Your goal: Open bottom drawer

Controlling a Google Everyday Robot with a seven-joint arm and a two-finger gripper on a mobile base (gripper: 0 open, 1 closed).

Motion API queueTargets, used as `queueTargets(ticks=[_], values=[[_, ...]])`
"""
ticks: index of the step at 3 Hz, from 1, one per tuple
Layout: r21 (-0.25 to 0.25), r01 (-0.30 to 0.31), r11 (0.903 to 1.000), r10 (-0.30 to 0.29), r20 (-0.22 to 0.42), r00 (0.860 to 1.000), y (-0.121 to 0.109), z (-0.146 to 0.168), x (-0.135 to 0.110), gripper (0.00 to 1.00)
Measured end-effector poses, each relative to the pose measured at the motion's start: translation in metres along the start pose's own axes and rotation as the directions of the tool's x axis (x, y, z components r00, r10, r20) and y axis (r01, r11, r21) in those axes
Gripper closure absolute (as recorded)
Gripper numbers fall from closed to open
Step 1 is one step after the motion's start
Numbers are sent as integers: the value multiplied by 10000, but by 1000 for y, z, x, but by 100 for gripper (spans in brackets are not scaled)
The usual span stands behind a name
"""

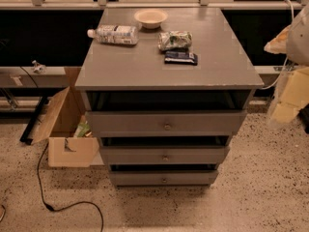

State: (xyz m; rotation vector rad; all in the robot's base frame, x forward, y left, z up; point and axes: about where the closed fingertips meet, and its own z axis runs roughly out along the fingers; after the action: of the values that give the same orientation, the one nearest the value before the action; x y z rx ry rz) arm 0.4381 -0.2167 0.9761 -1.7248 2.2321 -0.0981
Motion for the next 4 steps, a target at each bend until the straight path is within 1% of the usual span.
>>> queueTargets(ticks=[1, 2, 3, 4], values=[[0, 0, 10000, 0, 0, 10000, 0, 0, 0, 0], [-237, 235, 9994, -237, -94, 9997, 5, 27, 15, 0], [-932, 135, 9956, -107, 305, 9995, 18, 85, 53, 0], [-2049, -649, 9766, 945, 1382, 9859, 41, 165, 100, 0]])
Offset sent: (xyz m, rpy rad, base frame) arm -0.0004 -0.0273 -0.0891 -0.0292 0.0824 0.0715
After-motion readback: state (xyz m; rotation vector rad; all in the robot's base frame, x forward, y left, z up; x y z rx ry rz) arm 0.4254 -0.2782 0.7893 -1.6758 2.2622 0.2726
